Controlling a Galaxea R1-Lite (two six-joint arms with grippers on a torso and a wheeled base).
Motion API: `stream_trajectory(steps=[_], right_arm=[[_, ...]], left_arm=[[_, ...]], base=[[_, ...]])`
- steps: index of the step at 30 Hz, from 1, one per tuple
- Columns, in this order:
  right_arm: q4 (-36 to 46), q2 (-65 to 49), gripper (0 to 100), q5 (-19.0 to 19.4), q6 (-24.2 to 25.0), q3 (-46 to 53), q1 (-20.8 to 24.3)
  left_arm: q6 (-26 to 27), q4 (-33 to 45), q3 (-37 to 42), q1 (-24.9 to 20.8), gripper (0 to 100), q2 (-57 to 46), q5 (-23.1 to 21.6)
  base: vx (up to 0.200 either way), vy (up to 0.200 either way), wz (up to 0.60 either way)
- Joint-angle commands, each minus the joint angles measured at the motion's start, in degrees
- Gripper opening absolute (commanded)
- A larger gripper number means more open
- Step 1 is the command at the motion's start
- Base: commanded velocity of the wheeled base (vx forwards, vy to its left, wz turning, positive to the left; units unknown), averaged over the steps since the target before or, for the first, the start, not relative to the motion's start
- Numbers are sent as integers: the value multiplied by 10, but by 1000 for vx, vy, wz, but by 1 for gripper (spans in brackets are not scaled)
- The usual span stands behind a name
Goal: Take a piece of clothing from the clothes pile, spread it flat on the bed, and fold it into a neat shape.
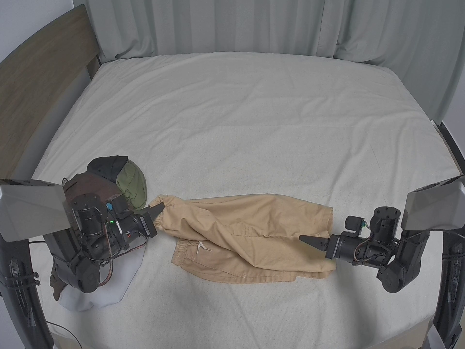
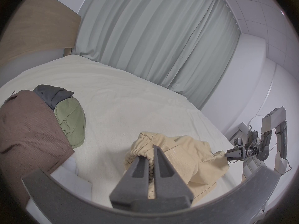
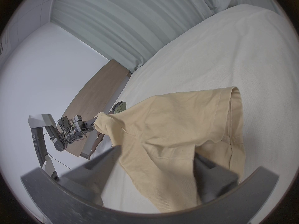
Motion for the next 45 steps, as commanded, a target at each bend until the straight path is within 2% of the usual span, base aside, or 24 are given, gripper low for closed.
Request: stream_trajectory(steps=[1, 10, 14, 26, 32, 37, 45], right_arm=[[-1, -1, 0, 0, -1, 0, 0], [-1, -3, 0, -1, -1, -1, 1], [0, -38, 0, -14, -1, 1, 7], [0, -149, 0, -16, -3, 0, 34], [1, -193, 0, -16, -8, 3, 37], [1, -196, 0, -16, -22, 1, 37], [0, -197, 0, -17, -19, -14, 36]], left_arm=[[0, -1, 0, -1, 0, 2, 0], [0, -1, -2, 0, 0, 6, 0], [-1, -1, -6, 1, 0, -14, 0], [-5, -1, -5, -1, 0, -91, -6], [-10, -1, -1, 3, 0, -126, -32], [-12, -1, 0, 4, 0, -146, -34], [-11, 0, 2, 33, 0, -174, -52]], base=[[0, 0, 0], [0, 0, 0], [0, 0, 0], [0, 0, 0], [0, 0, 0], [0, 0, 0], [0, 0, 0]])
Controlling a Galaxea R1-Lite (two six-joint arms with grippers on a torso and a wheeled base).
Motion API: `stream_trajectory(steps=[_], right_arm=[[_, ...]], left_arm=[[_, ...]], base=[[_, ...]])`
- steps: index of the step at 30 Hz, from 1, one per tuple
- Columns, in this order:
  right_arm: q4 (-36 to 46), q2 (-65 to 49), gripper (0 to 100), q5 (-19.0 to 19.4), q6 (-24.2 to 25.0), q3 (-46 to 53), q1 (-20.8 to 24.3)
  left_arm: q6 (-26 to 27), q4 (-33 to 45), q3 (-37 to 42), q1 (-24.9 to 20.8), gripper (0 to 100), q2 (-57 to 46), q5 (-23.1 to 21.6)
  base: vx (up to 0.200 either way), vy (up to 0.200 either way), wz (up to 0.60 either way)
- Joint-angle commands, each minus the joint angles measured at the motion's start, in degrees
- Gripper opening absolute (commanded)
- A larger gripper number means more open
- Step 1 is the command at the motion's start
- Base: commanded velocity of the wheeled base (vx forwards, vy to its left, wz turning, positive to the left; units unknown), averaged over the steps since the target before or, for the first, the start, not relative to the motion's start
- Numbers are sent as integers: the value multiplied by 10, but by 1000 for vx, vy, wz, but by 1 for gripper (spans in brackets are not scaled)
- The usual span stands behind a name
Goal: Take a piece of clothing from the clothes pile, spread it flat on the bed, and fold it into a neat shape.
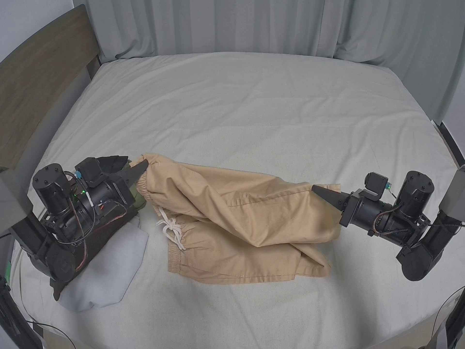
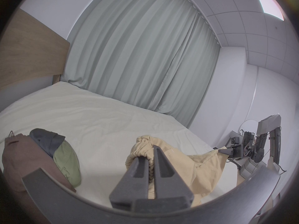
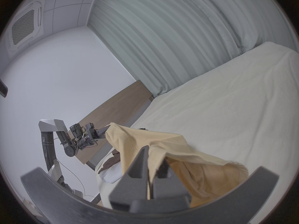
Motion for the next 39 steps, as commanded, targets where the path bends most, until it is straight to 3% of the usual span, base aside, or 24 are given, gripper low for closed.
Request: stream_trajectory(steps=[1, 10, 39], right_arm=[[-1, -5, 0, -1, 1, -9, -1], [-1, -6, 0, -13, 1, -20, -1], [-2, -19, 0, -15, -2, -26, -37]], left_arm=[[1, 0, 1, 19, 0, -19, -10], [1, 0, 4, 29, 0, -30, -28], [8, 0, 12, -1, 0, -5, -50]], base=[[0, 0, 0], [0, 0, 0], [0, 0, 0]])
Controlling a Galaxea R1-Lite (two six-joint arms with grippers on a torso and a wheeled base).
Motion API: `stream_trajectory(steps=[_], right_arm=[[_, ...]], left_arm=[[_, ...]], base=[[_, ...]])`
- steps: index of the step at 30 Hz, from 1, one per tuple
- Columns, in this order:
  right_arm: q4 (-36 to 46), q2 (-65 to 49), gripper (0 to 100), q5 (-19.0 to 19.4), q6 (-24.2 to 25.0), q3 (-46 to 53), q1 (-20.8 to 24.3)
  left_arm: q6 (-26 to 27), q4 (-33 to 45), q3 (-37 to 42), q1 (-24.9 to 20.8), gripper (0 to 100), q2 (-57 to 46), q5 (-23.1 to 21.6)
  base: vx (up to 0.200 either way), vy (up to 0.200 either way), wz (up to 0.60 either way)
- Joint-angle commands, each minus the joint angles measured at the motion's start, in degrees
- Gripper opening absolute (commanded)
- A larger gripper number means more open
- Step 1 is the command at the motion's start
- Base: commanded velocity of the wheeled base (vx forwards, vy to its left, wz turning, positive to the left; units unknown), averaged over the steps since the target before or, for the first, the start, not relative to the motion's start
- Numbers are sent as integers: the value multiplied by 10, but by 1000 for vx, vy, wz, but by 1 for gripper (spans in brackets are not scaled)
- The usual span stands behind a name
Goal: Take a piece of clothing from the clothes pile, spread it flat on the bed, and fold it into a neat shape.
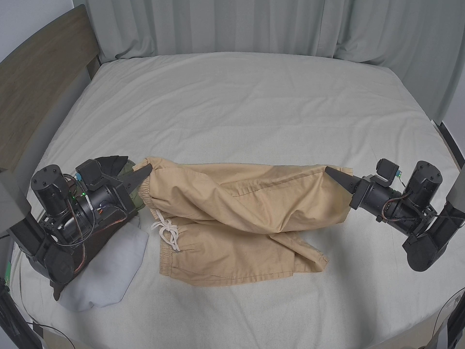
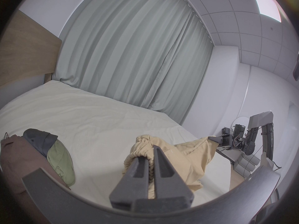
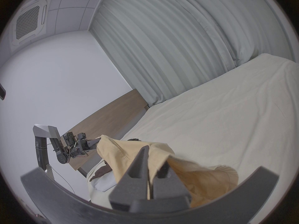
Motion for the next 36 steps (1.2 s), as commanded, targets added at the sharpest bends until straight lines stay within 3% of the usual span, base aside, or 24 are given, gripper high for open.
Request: stream_trajectory(steps=[1, 14, 36], right_arm=[[0, -2, 0, 0, -1, 0, -1], [1, -14, 0, 0, 0, -3, -1], [1, -17, 0, 0, 2, -13, -39]], left_arm=[[0, 0, 2, 0, 0, 2, 0], [16, 0, 0, 5, 0, 9, 0], [14, 0, -13, 15, 0, 14, 1]], base=[[0, 0, 0], [0, 0, 0], [0, 0, 0]])
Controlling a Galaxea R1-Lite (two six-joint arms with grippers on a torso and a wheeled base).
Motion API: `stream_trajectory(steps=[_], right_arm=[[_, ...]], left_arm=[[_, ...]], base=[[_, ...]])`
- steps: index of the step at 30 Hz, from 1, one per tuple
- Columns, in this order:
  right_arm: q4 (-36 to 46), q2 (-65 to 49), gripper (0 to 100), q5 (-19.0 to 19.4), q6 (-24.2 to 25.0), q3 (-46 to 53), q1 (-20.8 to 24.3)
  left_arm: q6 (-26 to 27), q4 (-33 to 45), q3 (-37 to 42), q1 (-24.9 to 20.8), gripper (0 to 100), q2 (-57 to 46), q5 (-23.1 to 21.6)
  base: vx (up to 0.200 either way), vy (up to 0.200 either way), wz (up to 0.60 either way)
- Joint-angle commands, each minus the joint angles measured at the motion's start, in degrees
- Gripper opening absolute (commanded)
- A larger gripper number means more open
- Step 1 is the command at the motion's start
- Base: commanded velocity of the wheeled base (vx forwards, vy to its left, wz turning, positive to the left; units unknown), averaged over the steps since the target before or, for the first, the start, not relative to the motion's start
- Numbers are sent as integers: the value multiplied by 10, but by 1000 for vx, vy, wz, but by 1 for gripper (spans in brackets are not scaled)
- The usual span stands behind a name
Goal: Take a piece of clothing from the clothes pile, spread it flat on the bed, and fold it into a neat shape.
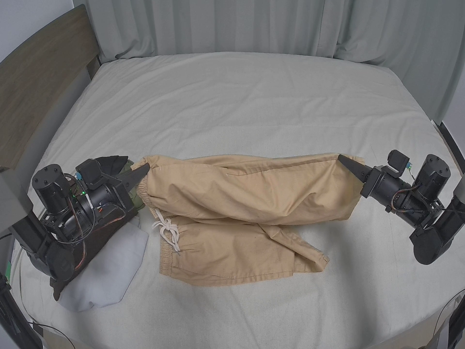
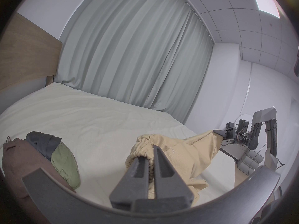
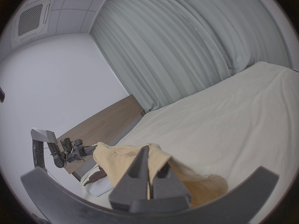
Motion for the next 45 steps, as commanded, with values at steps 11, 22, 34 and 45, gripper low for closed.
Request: stream_trajectory(steps=[11, 22, 34, 45], right_arm=[[0, 4, 0, 1, 1, -1, -16], [0, 4, 0, 1, 1, -2, -24], [0, 5, 0, 2, 2, 1, -33], [0, 5, 0, 2, 2, 0, -41]], left_arm=[[-1, -1, -7, 8, 0, 2, 0], [-2, -1, -16, 21, 0, 6, 0], [-2, -1, -27, 31, 0, 16, 0], [-2, -1, -31, 34, 0, 16, 1]], base=[[0, 0, 0], [0, 0, 0], [0, 0, 0], [0, 0, 0]])
